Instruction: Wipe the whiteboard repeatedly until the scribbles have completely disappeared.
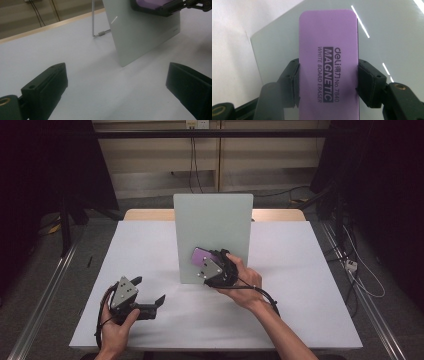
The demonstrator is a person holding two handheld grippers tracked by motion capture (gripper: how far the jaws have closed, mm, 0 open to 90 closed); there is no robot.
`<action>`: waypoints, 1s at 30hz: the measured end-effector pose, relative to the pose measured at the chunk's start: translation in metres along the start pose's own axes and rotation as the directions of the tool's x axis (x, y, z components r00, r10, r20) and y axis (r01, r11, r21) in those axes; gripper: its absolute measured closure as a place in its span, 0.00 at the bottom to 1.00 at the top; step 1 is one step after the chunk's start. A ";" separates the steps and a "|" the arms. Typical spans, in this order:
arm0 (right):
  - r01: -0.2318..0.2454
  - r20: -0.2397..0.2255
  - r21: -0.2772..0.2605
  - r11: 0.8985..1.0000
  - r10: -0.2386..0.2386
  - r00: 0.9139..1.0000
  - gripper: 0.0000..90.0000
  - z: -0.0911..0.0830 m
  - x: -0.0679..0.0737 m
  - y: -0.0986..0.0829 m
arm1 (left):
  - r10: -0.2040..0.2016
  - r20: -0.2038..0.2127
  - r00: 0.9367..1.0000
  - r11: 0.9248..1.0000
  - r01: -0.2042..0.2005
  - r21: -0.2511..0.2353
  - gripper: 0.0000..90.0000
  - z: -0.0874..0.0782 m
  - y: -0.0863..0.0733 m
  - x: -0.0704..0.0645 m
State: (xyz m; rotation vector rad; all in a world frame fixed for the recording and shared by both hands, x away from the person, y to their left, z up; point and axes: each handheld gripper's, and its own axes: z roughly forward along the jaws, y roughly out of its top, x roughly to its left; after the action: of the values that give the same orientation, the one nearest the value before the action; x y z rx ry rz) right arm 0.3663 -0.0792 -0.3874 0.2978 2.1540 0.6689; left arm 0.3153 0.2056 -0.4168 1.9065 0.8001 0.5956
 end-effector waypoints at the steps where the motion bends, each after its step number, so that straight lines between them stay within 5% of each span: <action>1: -0.002 0.002 -0.006 1.000 0.002 1.000 0.47 0.001 0.002 0.001 | -0.003 0.000 1.000 1.000 0.003 0.000 0.04 0.000 0.000 0.000; 5: -0.007 0.012 -0.013 1.000 0.007 1.000 0.47 0.008 0.014 0.006 | -0.001 0.002 1.000 1.000 0.001 -0.001 0.04 0.000 0.000 0.000; 7: 0.041 0.026 -0.002 0.999 -0.041 0.999 0.47 0.011 0.022 0.007 | -0.001 0.001 1.000 1.000 0.001 -0.001 0.04 0.000 0.000 0.000; 19: 0.082 -0.049 0.026 0.996 -0.081 0.995 0.47 0.027 0.060 0.008 | -0.003 0.001 1.000 1.000 0.003 0.000 0.04 0.001 0.000 -0.001; 30: 0.077 -0.070 0.014 0.997 -0.076 0.995 0.47 0.027 0.058 0.006 | -0.004 0.003 1.000 1.000 0.004 0.000 0.04 0.000 0.000 0.000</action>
State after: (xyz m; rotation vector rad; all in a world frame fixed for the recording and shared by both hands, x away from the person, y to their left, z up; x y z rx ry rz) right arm 0.3515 -0.0400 -0.4357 0.2025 2.2262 0.6255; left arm 0.3151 0.2063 -0.4170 1.9046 0.8019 0.5907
